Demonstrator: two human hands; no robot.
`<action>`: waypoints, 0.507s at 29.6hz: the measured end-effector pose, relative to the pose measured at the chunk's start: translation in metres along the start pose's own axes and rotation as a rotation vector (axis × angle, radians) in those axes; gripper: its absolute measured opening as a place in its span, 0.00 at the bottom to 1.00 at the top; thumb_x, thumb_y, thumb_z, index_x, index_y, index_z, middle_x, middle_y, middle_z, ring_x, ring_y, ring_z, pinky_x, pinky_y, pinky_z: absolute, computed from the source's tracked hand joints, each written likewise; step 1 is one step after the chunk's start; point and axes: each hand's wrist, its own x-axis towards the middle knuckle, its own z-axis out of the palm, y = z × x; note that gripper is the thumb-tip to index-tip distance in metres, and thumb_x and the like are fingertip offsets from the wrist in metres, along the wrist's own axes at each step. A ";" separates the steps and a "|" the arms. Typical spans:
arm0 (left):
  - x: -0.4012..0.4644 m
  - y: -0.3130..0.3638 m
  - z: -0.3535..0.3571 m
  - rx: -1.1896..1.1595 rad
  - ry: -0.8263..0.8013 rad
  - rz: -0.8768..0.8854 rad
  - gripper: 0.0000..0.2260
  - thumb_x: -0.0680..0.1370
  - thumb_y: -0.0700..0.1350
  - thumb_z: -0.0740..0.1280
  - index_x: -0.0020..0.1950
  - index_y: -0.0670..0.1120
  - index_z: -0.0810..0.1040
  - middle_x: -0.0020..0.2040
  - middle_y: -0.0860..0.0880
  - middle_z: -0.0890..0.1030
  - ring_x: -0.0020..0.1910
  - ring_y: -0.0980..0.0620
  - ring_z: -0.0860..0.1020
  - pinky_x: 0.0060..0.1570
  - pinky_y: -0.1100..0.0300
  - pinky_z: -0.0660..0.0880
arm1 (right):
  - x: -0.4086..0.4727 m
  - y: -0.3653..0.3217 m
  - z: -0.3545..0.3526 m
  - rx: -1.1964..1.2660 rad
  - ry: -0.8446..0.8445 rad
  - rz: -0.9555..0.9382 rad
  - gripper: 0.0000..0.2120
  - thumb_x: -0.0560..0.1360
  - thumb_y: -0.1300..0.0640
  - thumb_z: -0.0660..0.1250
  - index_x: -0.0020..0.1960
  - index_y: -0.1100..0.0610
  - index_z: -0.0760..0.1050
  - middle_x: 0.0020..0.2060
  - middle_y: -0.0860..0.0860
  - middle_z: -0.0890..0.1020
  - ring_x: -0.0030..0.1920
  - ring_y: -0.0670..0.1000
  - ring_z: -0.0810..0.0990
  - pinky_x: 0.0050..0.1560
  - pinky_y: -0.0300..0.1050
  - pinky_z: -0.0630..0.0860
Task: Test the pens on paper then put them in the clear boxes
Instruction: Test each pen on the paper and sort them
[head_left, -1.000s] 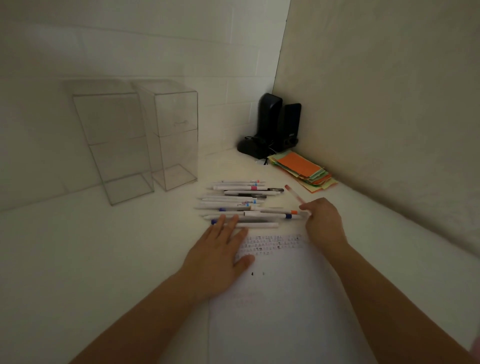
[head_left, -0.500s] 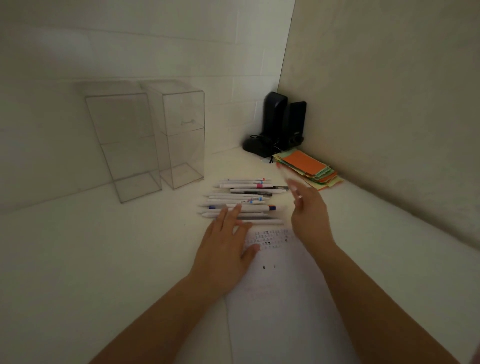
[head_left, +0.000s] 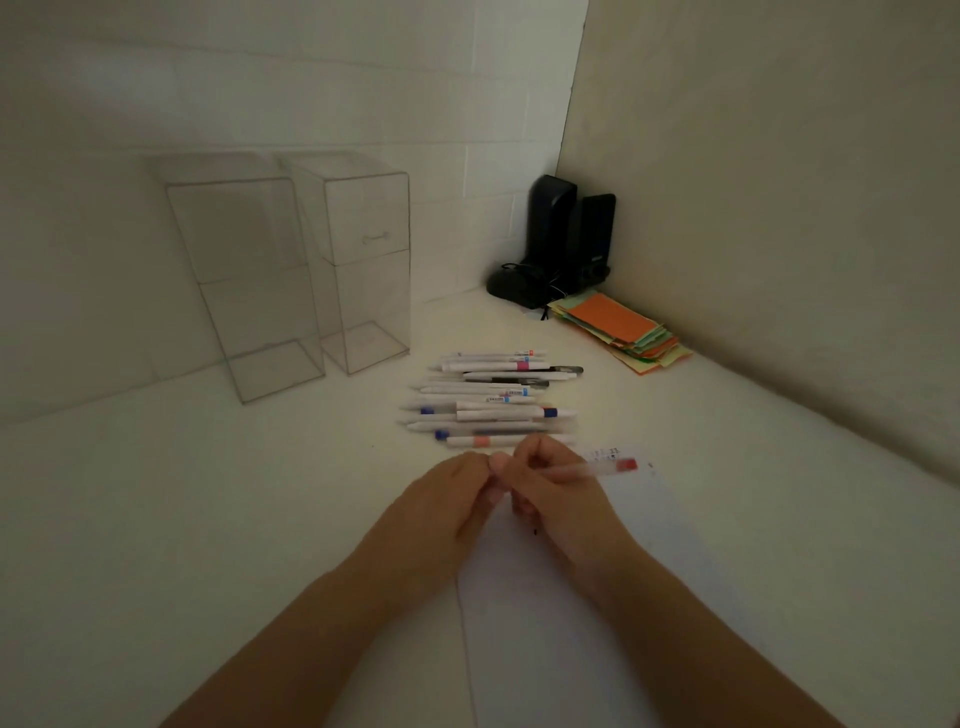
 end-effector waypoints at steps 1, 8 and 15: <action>-0.001 0.000 0.000 0.021 -0.019 0.019 0.15 0.78 0.54 0.52 0.56 0.48 0.73 0.50 0.53 0.78 0.48 0.59 0.73 0.50 0.70 0.66 | -0.002 0.001 -0.001 0.040 -0.034 -0.006 0.12 0.70 0.54 0.69 0.32 0.55 0.69 0.23 0.50 0.70 0.25 0.47 0.65 0.26 0.38 0.62; 0.003 0.006 -0.004 0.112 -0.005 0.069 0.13 0.77 0.56 0.51 0.52 0.54 0.73 0.39 0.55 0.81 0.38 0.54 0.75 0.33 0.66 0.67 | 0.002 0.007 -0.005 0.122 -0.114 -0.017 0.12 0.73 0.53 0.64 0.32 0.54 0.70 0.25 0.53 0.71 0.24 0.46 0.66 0.24 0.35 0.62; 0.004 0.005 -0.002 0.149 0.046 0.079 0.12 0.76 0.56 0.53 0.50 0.55 0.75 0.30 0.52 0.78 0.26 0.53 0.73 0.26 0.66 0.63 | 0.002 0.005 -0.004 0.216 -0.081 0.039 0.12 0.69 0.54 0.65 0.30 0.57 0.67 0.22 0.51 0.70 0.21 0.45 0.65 0.22 0.36 0.60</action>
